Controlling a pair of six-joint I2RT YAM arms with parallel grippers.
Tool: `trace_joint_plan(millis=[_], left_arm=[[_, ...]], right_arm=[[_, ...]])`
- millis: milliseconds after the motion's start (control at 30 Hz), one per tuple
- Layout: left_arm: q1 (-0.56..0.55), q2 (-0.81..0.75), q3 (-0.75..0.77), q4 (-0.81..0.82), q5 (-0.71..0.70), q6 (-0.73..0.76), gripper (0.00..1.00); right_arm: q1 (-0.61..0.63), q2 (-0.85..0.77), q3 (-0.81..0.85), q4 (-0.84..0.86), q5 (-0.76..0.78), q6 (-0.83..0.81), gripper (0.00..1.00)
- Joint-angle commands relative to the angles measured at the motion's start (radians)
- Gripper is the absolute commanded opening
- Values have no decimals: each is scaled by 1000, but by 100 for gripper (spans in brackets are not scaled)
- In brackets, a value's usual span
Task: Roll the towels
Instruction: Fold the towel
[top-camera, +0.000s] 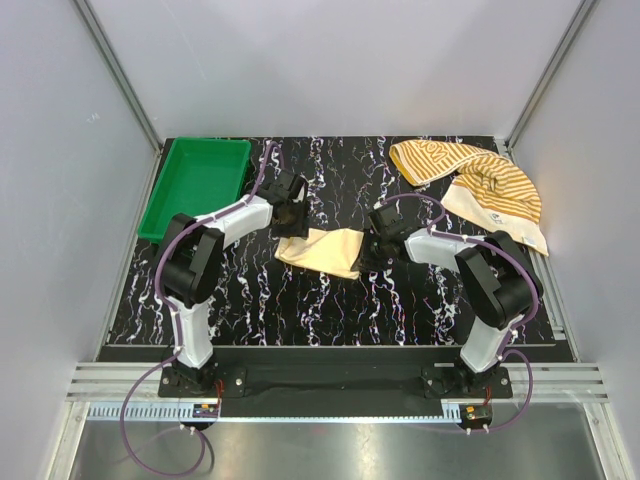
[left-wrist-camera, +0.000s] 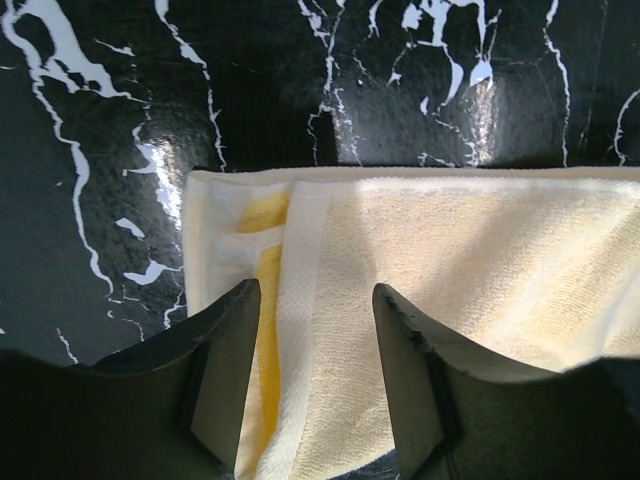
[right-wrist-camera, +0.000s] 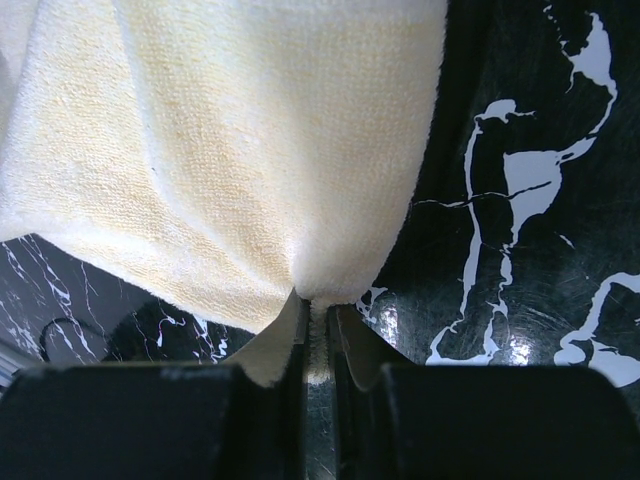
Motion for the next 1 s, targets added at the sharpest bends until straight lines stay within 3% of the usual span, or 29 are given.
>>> trace_joint_plan(millis=[0, 167, 367, 600, 633, 733, 867, 967], left_arm=[[3, -29, 21, 24, -73, 0, 54], [1, -21, 6, 14, -54, 3, 54], [-5, -32, -30, -7, -35, -35, 42], [-6, -70, -83, -25, -5, -60, 40], [-6, -75, -90, -24, -4, -61, 30], [-6, -89, -106, -24, -3, -64, 15], [-6, -104, -119, -25, -4, -69, 0], [-8, -115, -126, -25, -4, -69, 0]], right_arm=[[1, 21, -35, -97, 13, -44, 8], [1, 30, -21, -106, 11, -56, 8], [1, 38, -18, -108, 11, -61, 8], [3, 45, -10, -114, 11, -65, 8], [1, 45, -10, -112, 11, -65, 8], [1, 50, -9, -117, 13, -68, 8], [1, 50, -7, -118, 11, -71, 8], [1, 50, -7, -117, 11, -71, 8]])
